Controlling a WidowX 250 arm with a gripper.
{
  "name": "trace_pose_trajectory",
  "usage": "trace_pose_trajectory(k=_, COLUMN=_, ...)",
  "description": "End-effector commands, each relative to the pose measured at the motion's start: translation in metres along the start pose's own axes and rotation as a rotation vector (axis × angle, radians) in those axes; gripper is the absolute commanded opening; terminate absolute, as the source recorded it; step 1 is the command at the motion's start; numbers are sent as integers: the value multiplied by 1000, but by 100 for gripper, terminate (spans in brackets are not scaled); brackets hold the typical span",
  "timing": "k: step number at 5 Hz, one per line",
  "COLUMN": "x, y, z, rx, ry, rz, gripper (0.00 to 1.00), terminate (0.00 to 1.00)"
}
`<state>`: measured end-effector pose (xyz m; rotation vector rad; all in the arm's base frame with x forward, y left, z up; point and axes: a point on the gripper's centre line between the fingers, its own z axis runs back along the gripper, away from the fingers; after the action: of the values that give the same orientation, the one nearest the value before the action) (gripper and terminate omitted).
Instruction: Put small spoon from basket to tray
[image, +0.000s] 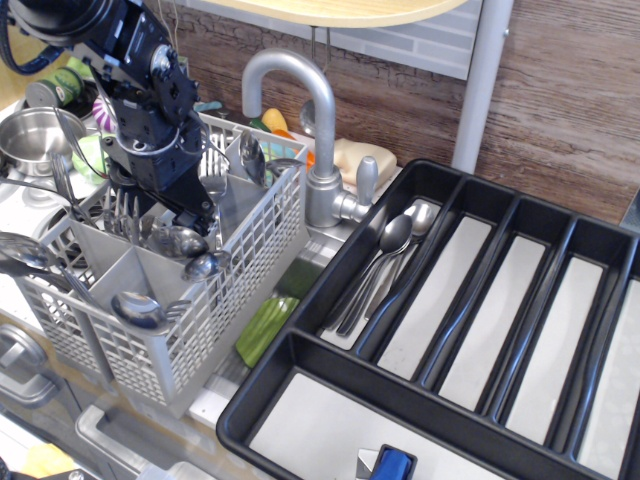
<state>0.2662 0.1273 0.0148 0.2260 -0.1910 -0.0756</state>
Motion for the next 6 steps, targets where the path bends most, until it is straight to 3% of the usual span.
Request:
trace_pose_trajectory(k=1, x=1, y=3, z=-4, rx=37, ry=-16, rz=11, gripper=100, terminate=0)
trace_pose_trajectory(k=2, x=1, y=3, z=-9, rx=16, ry=-17, rz=33, gripper=0, terminate=0)
trace_pose_trajectory(k=4, x=6, y=-2, z=3, rx=-32, ry=20, rz=42, gripper=0, terminate=0)
trace_pose_trajectory(k=5, x=26, y=4, z=37, rx=-154, ry=147, rz=55, gripper=0, terminate=0)
trace_pose_trajectory(k=6, x=37, y=2, z=59, rx=-226, ry=217, rz=61, gripper=0, terminate=0)
